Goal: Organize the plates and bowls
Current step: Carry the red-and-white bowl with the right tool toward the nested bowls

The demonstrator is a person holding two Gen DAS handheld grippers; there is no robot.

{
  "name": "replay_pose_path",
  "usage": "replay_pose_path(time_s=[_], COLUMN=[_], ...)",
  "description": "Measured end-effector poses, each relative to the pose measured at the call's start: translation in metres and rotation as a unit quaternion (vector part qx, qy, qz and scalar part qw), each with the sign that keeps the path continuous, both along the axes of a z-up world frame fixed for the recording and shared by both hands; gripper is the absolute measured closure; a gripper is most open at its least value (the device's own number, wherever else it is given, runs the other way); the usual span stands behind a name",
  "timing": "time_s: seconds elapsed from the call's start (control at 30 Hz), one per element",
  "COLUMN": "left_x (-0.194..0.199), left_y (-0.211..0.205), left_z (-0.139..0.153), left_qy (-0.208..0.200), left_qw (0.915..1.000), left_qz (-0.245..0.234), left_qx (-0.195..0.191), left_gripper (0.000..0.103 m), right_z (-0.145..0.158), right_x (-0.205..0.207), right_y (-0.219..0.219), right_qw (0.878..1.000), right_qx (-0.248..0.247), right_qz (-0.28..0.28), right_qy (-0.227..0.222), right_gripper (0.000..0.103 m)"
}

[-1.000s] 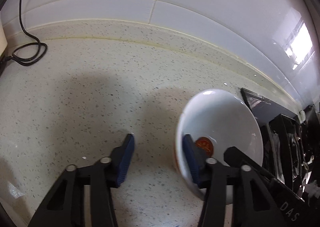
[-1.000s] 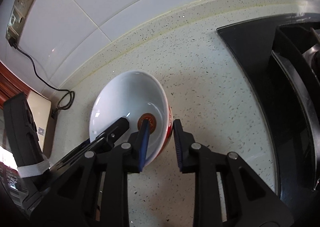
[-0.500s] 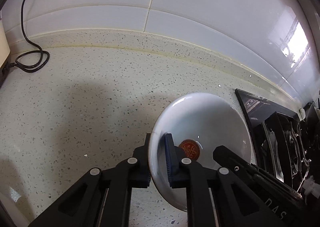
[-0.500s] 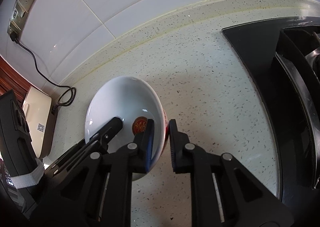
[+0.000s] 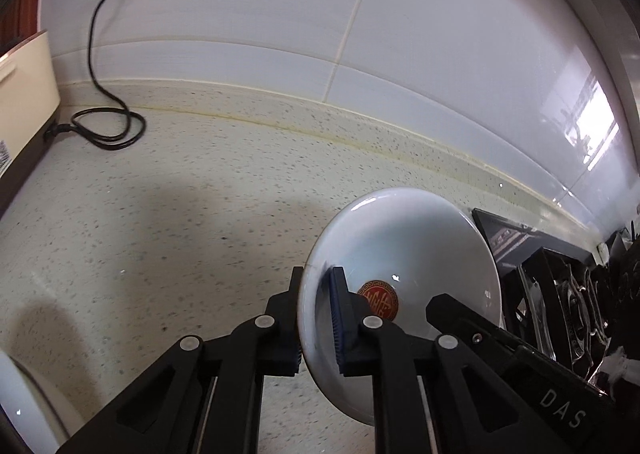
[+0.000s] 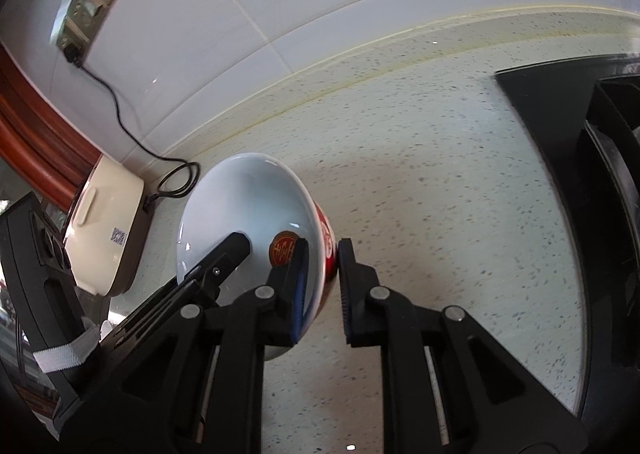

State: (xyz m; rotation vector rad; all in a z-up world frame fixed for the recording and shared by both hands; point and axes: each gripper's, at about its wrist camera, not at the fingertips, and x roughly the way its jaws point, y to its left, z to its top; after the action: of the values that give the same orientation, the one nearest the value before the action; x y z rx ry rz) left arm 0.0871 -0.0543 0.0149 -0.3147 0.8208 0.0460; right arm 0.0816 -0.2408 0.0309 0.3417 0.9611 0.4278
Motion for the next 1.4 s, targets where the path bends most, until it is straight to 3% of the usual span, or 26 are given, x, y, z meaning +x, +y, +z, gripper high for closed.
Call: replay_pose_path(time_s=[0.77, 1.4], left_x=[-0.078, -0.139], left_y=[0.03, 0.071], left_z=[0.052, 0.065], left_qy=[-0.088, -0.099], left_qw=[0.9923, 0.9827], left_qz=[0.082, 0.137], left_qx=[0.029, 0.076], left_gripper=[0.089, 0.084], right_z=[0.029, 0.03], right_x=[-0.042, -0.081], right_y=[0.049, 0.098], right_qw=[0.99, 0.969], right_qx=[0.048, 0.086], right_qz=[0.116, 0.217], right_qy=[-0.069, -0.086], right_gripper=[0.084, 0.083])
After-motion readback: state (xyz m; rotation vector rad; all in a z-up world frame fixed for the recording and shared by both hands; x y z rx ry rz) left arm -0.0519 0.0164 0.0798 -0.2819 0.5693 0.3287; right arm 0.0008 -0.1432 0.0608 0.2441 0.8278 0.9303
